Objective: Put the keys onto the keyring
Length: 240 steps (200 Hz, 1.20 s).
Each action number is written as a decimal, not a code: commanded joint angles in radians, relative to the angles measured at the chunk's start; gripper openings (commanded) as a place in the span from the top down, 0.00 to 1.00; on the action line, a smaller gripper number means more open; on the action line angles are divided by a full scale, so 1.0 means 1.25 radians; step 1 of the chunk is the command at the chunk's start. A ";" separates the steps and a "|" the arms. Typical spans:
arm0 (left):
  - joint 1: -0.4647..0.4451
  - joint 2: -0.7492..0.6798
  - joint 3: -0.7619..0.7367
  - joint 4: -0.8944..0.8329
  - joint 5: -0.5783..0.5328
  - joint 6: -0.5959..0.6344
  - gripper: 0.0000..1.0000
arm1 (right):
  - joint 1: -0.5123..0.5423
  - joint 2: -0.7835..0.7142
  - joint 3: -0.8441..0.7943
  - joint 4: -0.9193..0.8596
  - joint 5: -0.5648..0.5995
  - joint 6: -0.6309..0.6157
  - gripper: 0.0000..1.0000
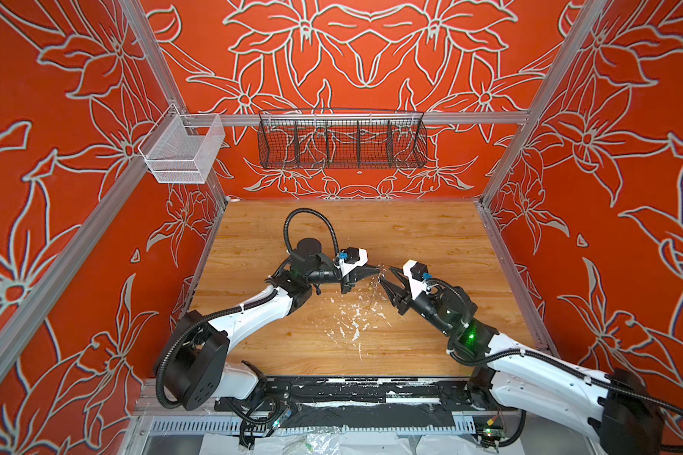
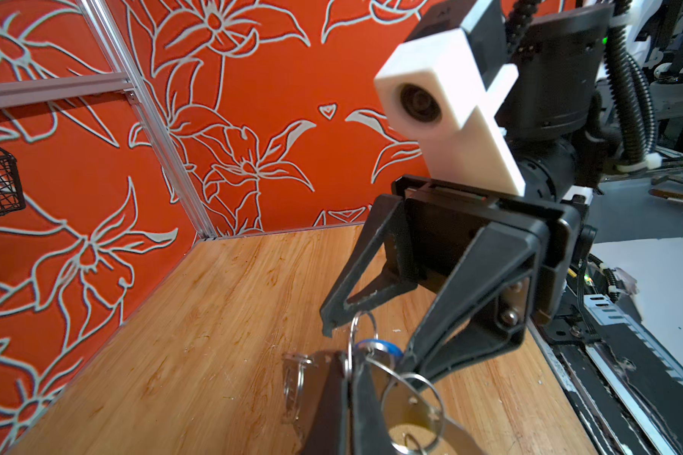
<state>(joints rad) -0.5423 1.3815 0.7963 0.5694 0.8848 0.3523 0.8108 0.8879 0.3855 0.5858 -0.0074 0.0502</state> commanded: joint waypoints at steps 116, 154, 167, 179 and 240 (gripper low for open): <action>0.001 0.016 0.030 0.002 0.070 0.033 1.00 | 0.000 0.002 0.043 -0.002 -0.033 -0.023 0.70; 0.002 0.016 0.030 0.000 0.074 0.034 1.00 | 0.000 0.003 0.043 0.009 -0.058 -0.019 0.70; 0.002 0.017 0.032 0.000 0.075 0.034 1.00 | 0.000 0.001 0.040 0.012 -0.059 -0.016 0.66; 0.001 0.017 0.032 -0.001 0.074 0.035 1.00 | 0.001 -0.001 0.039 0.009 -0.057 -0.016 0.63; 0.002 0.018 0.032 -0.002 0.076 0.037 1.00 | 0.000 0.000 0.041 0.021 -0.072 -0.012 0.62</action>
<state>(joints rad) -0.5346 1.3968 0.8005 0.5541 0.9443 0.3813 0.8043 0.8932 0.3996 0.5655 -0.0349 0.0364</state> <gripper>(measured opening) 0.047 0.379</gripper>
